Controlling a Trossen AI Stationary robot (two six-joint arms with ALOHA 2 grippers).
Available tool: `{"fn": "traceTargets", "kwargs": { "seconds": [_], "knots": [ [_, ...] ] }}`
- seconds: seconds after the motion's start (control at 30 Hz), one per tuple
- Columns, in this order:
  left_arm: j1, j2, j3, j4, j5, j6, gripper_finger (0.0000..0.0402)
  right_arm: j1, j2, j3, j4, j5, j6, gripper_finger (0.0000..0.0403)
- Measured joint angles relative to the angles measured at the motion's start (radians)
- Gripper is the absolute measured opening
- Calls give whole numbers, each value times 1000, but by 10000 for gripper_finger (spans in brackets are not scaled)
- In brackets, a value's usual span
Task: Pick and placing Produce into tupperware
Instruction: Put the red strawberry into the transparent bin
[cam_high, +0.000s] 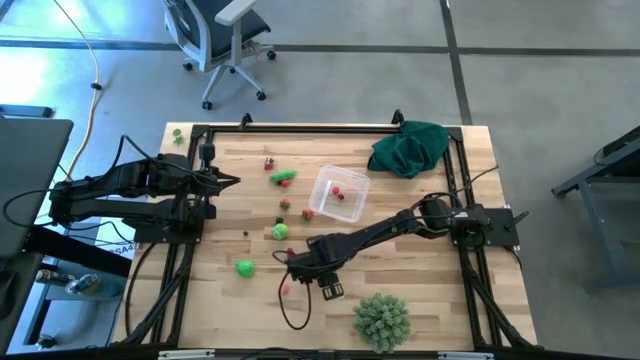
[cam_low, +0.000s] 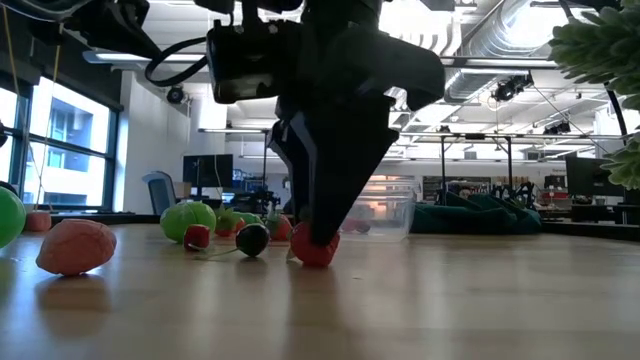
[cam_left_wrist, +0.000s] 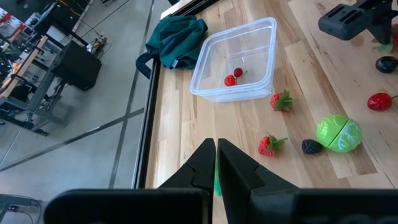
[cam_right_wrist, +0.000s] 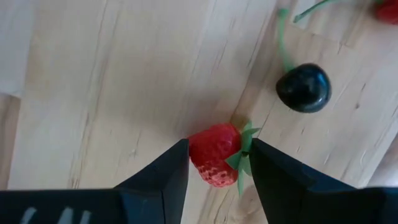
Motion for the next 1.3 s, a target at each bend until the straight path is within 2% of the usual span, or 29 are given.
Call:
{"fn": "traceTargets", "kwargs": {
  "seconds": [0.47, 0.63, 0.87, 1.3],
  "knots": [
    [0, 0, 0, 0, 0, 0, 10, 3, 0, 0, -28, 7, -292, 156],
    [0, 0, 0, 0, 0, 0, 10, 4, 0, 0, -22, 12, -294, 156],
    [0, 0, 0, 0, 0, 0, 10, 23, -1, 13, -9, 94, -278, 156],
    [0, 0, 0, 0, 0, 0, 10, 27, -14, 23, 12, 37, -203, 157]
  ]
}}
